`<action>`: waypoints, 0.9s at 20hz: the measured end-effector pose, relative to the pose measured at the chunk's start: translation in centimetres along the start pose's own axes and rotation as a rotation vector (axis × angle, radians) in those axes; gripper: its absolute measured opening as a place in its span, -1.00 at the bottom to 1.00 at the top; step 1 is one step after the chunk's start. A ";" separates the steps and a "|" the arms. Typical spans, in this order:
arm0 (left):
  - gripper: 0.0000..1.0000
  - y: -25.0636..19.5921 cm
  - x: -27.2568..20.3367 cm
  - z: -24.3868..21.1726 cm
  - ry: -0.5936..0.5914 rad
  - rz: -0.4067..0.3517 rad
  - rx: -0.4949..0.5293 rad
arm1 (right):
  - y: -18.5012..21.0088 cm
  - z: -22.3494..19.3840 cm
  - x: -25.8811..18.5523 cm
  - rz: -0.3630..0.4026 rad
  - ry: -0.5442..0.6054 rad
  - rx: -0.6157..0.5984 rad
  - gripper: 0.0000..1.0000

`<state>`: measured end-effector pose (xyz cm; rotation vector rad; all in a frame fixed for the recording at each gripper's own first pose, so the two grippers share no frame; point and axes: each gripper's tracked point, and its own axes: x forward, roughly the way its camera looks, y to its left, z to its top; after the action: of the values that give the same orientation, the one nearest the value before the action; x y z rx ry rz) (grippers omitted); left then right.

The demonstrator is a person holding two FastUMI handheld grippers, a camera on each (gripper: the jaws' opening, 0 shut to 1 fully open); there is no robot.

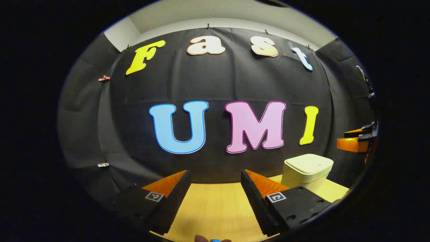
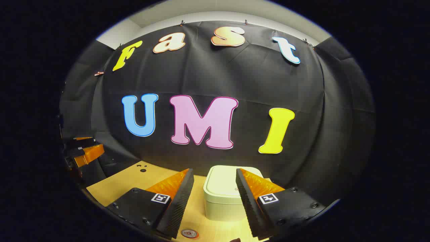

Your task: Press the lid of the desktop garbage bin to open it, pick up the crumpled paper on the desktop and throw it into the bin, then pick up the pop can on the desktop and drop it into the bin, and finally close the garbage bin lid.

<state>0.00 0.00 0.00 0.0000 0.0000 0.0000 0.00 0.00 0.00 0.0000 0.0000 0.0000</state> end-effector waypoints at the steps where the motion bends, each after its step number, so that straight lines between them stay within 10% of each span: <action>1: 0.91 0.0 0.0 0.1 0.000 0.000 0.000 | -0.1 0.0 0.0 -0.001 0.001 -0.001 0.60; 15: 0.91 0.0 -0.1 0.0 0.000 -0.003 0.001 | 0.0 -0.3 -0.1 -0.001 0.013 -0.001 0.60; 18: 0.91 -0.1 -0.1 0.0 -0.004 -0.003 0.006 | -0.6 -0.7 0.1 -0.018 0.042 0.012 0.02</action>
<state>-0.14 -0.09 -0.04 0.0055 -0.0039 -0.0028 0.06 -0.57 -0.71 0.0116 0.0416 -0.0177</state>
